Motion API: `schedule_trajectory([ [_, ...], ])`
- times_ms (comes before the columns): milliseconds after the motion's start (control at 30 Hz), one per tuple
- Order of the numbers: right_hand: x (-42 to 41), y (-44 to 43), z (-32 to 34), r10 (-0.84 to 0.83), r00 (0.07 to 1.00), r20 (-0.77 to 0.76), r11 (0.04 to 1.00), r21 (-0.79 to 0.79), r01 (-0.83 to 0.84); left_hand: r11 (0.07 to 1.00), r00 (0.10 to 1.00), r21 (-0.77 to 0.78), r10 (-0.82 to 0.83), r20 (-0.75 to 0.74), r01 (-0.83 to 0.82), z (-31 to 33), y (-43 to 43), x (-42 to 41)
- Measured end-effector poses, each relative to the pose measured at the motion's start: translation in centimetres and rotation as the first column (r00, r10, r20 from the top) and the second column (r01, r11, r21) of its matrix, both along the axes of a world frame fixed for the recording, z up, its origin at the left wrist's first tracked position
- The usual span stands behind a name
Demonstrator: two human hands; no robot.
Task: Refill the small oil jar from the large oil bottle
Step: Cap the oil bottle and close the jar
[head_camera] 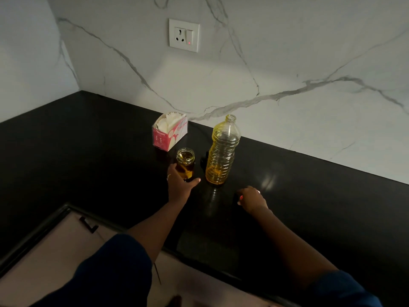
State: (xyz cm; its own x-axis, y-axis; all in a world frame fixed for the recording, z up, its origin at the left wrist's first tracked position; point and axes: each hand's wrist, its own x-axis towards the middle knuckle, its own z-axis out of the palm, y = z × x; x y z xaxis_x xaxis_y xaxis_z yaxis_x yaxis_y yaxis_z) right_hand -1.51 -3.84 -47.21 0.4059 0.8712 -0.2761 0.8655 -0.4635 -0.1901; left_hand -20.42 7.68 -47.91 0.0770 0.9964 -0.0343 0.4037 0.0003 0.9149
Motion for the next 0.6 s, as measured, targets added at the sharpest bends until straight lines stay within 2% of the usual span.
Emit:
schedule_trajectory([
  [100, 0.1, 0.0, 0.3, -0.062, 0.997, -0.049, 0.996, 0.06, 0.065, 0.993, 0.999, 0.114, 0.041, 0.014, -0.043, 0.9, -0.5, 0.4],
  [233, 0.7, 0.9, 2.8, -0.181, 0.969, -0.17, 0.923, 0.312, 0.227, 0.957, 0.998, 0.289, 0.005, 0.062, -0.023, 3.0, -0.8, 1.2],
  [300, 0.8, 1.4, 5.6, -0.222, 0.928, -0.298, 0.825, 0.45, 0.342, 0.934, 0.996, 0.357, -0.053, 0.066, 0.026, 4.0, -0.7, 2.0],
  [367, 0.8, 1.9, 8.2, -0.233, 0.872, -0.43, 0.689, 0.56, 0.461, 0.911, 0.991, 0.404, -0.116, 0.07, 0.078, 4.9, -0.5, 2.8],
  [467, 0.7, 2.9, 11.5, -0.152, 0.806, -0.573, 0.484, 0.668, 0.566, 0.886, 0.976, 0.437, -0.205, 0.069, 0.155, 6.8, -0.1, 4.1],
  [533, 0.5, 3.6, 13.2, -0.06, 0.792, -0.608, 0.394, 0.714, 0.579, 0.891, 0.966, 0.4, -0.254, 0.047, 0.214, 8.0, 0.3, 4.9],
  [600, 0.1, 4.4, 14.9, 0.027, 0.796, -0.604, 0.364, 0.748, 0.555, 0.917, 0.96, 0.303, -0.279, 0.029, 0.258, 8.9, 0.9, 5.6],
])
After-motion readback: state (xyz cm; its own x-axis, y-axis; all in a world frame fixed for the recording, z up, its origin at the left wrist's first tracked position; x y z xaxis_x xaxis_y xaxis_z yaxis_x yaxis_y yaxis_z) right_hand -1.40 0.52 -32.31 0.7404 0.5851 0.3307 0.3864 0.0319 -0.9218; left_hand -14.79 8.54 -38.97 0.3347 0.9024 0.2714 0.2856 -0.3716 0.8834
